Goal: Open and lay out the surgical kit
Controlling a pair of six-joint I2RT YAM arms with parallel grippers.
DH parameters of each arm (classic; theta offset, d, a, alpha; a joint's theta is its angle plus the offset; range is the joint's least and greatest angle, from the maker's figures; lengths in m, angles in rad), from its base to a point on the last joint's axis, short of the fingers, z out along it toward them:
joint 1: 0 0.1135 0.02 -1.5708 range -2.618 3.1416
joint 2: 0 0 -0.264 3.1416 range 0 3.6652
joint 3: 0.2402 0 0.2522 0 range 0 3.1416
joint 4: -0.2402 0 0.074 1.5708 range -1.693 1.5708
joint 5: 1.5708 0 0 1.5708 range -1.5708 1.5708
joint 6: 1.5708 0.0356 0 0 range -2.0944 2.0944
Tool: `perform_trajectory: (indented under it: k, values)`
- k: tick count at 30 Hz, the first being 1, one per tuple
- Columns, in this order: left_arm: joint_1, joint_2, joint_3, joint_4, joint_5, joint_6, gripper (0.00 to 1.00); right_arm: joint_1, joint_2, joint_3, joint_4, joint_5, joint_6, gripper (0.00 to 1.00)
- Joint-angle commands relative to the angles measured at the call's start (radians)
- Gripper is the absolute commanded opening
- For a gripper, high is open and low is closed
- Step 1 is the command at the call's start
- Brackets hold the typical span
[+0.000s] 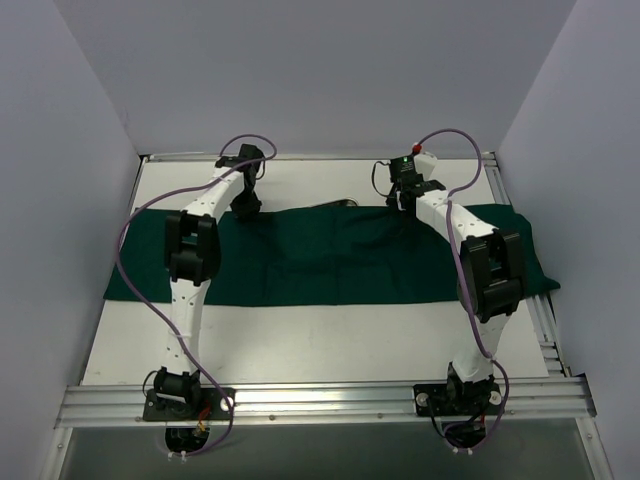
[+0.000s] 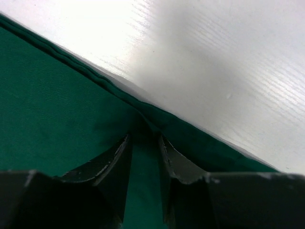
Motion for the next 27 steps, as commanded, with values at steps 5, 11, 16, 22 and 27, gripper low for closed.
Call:
perform_trajectory:
  k: [5,11,16,22,27]
  values:
    - [0.023,-0.099,-0.096,0.135,0.008,-0.077,0.42,0.004,-0.066,-0.016,0.013,0.005,-0.019,0.0]
    - [0.035,-0.182,-0.218,0.259,0.029,-0.113,0.55,0.004,-0.068,-0.017,0.018,-0.003,-0.024,0.0]
    - [0.046,-0.204,-0.255,0.305,0.046,-0.141,0.63,0.004,-0.066,-0.016,0.024,-0.012,-0.027,0.0]
    - [0.049,-0.181,-0.246,0.31,0.066,-0.159,0.64,0.004,-0.065,-0.014,0.024,-0.021,-0.033,0.0]
    - [0.049,-0.158,-0.225,0.291,0.069,-0.159,0.64,0.004,-0.058,-0.013,0.024,-0.026,-0.034,0.0]
